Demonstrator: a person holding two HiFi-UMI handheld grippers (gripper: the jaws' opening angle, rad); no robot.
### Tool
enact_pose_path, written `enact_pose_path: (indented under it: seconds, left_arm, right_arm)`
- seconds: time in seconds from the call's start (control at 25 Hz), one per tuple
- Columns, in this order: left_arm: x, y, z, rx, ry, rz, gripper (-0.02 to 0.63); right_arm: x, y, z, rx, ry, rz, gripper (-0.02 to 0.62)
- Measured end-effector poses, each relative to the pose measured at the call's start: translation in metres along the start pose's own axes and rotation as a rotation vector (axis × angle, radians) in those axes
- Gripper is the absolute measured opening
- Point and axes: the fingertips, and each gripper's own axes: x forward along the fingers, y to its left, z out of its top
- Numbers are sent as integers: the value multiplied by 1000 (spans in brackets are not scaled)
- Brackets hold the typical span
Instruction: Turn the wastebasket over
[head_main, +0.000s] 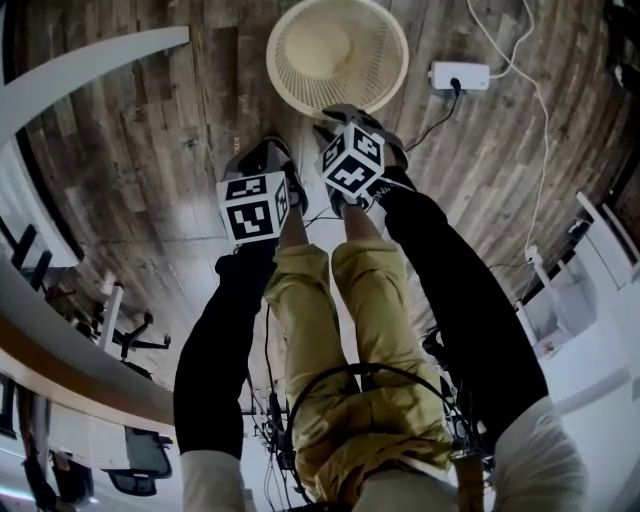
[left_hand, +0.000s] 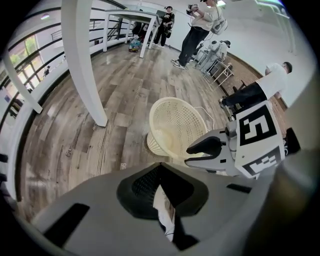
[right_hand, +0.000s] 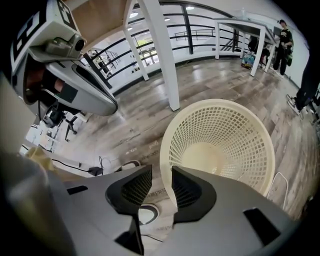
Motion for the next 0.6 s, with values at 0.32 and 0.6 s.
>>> enact_pose_path:
  seconds: [0.32,0.6]
  left_arm:
    - [11,1,-4,-12,16,-16,0]
    - [6,8,-11,-11,21,8,2]
  right_arm:
    - [32,-3,-18,-148,98,9,124]
    - [14,-13,1,-179,26,-26,77]
